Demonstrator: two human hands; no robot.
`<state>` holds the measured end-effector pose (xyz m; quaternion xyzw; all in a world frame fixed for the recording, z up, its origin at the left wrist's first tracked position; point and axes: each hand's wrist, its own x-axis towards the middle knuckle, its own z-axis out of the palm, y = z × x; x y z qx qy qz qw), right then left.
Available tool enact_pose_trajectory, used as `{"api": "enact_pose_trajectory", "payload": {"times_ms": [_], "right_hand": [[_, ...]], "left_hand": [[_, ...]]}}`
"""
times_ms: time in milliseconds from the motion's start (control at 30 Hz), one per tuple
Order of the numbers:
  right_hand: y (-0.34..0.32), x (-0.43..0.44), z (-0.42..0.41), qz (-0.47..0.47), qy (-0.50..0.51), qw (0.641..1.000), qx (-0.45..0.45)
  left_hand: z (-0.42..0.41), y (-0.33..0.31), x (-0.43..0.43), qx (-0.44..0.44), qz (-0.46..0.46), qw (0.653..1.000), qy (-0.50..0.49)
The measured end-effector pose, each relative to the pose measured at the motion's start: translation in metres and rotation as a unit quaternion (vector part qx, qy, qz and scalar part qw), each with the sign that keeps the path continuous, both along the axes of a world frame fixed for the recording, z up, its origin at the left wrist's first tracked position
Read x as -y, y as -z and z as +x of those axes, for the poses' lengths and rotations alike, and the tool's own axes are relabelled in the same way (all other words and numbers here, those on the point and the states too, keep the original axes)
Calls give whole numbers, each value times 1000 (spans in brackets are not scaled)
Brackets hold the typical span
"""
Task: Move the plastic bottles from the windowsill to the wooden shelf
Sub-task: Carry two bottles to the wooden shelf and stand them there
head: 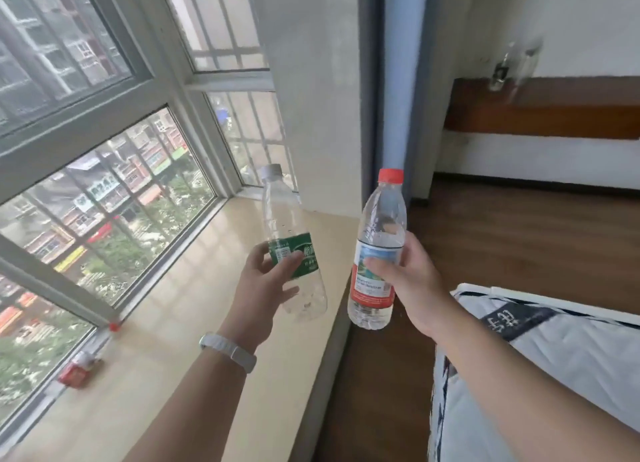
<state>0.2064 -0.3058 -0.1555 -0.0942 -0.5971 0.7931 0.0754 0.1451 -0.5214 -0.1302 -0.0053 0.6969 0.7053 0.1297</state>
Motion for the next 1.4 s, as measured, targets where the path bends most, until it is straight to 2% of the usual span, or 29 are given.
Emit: {"api": "enact_pose_trajectory", "payload": {"times_ms": [300, 500, 933, 1100, 1400], "right_hand": [[1, -71, 29, 42, 125, 991, 35], [11, -105, 21, 54, 186, 979, 62], [6, -170, -92, 77, 283, 949, 117], [-7, -186, -146, 126, 279, 940, 147], [-12, -191, -206, 155, 289, 936, 130]], "left_hand": [[-18, 1, -103, -15, 17, 993, 114], [-46, 8, -151, -16, 33, 987, 153], [-196, 23, -230, -9, 43, 970, 240], [-244, 28, -236, -18, 56, 961, 269], [-306, 47, -245, -15, 37, 953, 301]]}}
